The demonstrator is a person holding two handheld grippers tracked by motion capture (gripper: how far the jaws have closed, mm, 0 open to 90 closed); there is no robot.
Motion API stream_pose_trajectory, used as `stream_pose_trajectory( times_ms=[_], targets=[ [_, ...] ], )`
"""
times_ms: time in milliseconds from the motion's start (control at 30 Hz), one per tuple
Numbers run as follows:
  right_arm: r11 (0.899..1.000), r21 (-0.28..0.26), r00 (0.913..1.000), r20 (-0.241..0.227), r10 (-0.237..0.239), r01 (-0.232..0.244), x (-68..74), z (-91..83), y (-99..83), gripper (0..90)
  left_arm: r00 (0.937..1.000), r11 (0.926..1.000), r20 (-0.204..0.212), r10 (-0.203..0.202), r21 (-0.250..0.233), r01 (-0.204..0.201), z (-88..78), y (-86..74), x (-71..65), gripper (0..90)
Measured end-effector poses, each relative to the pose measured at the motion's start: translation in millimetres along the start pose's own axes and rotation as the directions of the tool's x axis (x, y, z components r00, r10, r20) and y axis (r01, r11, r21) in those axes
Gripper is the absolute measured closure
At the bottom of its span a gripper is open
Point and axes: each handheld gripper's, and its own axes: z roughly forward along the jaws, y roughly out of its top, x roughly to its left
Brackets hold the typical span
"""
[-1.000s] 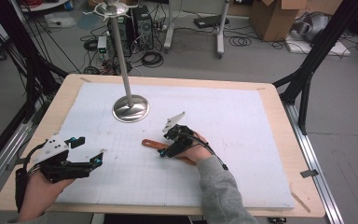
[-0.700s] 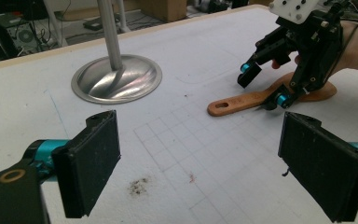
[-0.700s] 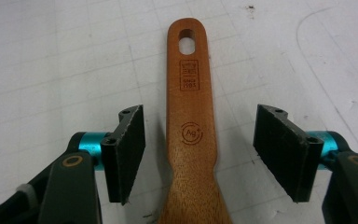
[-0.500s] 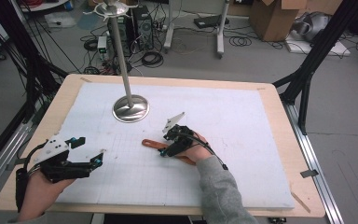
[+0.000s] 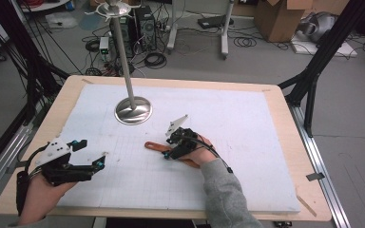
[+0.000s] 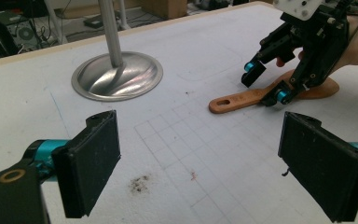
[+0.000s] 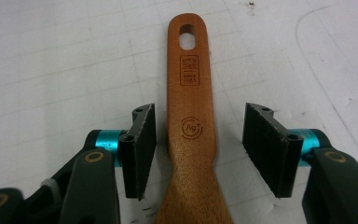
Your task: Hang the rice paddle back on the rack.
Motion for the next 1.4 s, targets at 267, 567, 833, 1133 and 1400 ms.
stream_pose_trajectory(
  times_ms=[267, 567, 833, 1133, 1400],
  targets=[
    [1.000, 0.001, 1.0000, 0.001, 0.004, -0.004, 0.2, -0.4, -0.2, 47.2, 1.0000, 1.0000, -0.002, -0.004, 0.001, 0.004, 0.0, -0.7, 0.7, 13.0],
    [1.000, 0.005, 1.0000, -0.004, -0.007, 0.007, 2.1, -0.8, 0.4, 52.5, 1.0000, 1.0000, -0.002, -0.006, 0.004, 0.006, 0.7, -1.7, 1.2, 13.0],
    [1.000, 0.005, 0.9999, -0.011, -0.009, 0.009, 2.6, -1.3, 0.3, 57.5, 1.0000, 1.0000, -0.003, -0.007, 0.004, 0.007, 0.0, -1.9, 2.2, 13.0],
    [1.000, 0.008, 0.9999, -0.015, -0.007, 0.007, 2.7, -2.1, 0.4, 64.6, 0.9999, 0.9999, -0.005, -0.013, 0.005, 0.013, -0.1, -2.8, 2.8, 13.0],
    [1.000, 0.011, 0.9999, -0.011, -0.004, 0.004, 3.1, -2.6, 1.0, 64.8, 0.9999, 0.9999, -0.005, -0.011, 0.008, 0.011, -0.1, -3.1, 3.6, 13.0]
  ],
)
